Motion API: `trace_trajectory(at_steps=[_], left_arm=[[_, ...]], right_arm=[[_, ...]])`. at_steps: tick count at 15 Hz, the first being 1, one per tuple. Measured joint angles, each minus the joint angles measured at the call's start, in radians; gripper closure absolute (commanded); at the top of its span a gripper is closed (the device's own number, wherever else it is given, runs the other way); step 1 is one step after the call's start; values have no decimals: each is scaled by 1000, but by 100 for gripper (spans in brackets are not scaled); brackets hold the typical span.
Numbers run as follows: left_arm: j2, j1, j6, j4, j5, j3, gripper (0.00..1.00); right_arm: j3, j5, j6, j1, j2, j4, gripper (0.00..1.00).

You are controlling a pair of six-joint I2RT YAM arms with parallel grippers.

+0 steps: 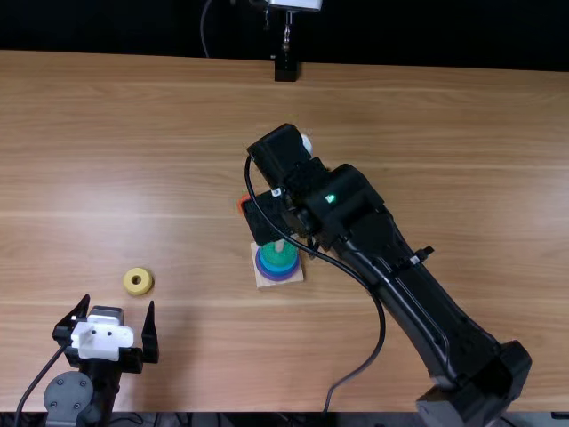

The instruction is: Build the Hanoi tower: stack the rings onto the peg from bottom to top in this color order: purple, dark blue, light blue, dark green, light green, yellow, orange.

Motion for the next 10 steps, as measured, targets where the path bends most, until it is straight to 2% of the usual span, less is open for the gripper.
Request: trace_trajectory(at_steps=[5, 7, 10], left_arm=[[0, 0, 0, 0, -1, 0, 0], [0, 0, 0, 0, 0, 0, 0], [0, 0, 0, 0, -1, 0, 0]], right_arm=[[45, 1, -2, -14, -56, 92, 0], [-1, 1, -3, -126, -65, 164, 0], [-217, 9, -4, -296, -166, 338, 0]])
